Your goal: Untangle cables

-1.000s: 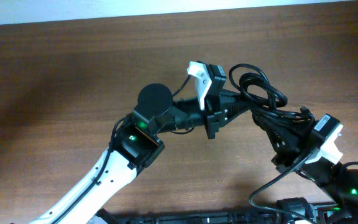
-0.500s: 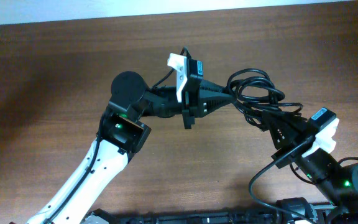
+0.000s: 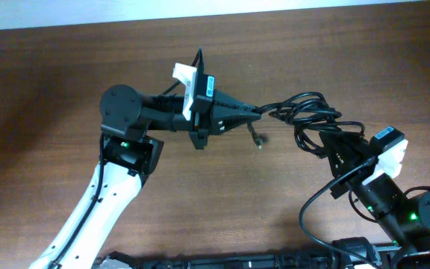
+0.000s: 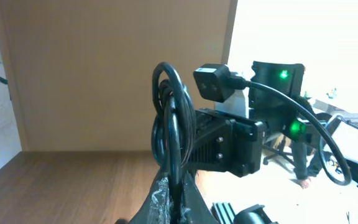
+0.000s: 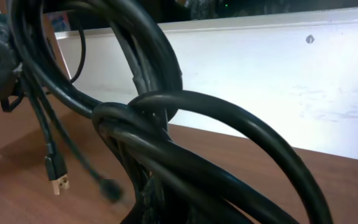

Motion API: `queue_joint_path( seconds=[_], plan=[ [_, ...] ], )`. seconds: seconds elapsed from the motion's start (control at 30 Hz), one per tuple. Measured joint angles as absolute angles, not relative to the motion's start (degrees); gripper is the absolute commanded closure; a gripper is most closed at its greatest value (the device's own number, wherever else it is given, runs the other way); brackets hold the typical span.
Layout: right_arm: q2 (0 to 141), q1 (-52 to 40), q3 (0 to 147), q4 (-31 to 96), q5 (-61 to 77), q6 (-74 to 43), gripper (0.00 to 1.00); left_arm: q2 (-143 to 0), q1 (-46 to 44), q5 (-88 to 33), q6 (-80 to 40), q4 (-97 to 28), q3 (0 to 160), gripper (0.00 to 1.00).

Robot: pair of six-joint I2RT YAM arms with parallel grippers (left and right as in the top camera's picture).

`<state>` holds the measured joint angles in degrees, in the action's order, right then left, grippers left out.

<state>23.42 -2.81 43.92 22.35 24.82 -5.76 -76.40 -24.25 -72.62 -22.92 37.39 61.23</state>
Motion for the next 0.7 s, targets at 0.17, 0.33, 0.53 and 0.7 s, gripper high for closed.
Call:
queue_joint_path(
  seconds=[0.17,0.33,0.53,0.7],
  plan=[
    [23.4,-2.8,43.9,22.3,24.8,-5.8,0.96,-76.4,-22.9,-73.8,-22.9,37.4,61.2,0.69],
    [23.4,-2.8,43.9,22.8,22.9,-5.8,0.96,-76.4,-22.1,-74.0,-22.5,37.3,61.3,0.01],
    [23.5,-2.8,43.9,22.7,21.8,-6.0,0.96,-76.3,-22.1,-74.4,-22.5,36.4,61.3,0.01],
    [23.5,-2.8,43.9,20.9,22.0,-7.9,0.96,-76.3,-22.1,-74.5,-22.5,33.4,61.3,0.01]
  ],
)
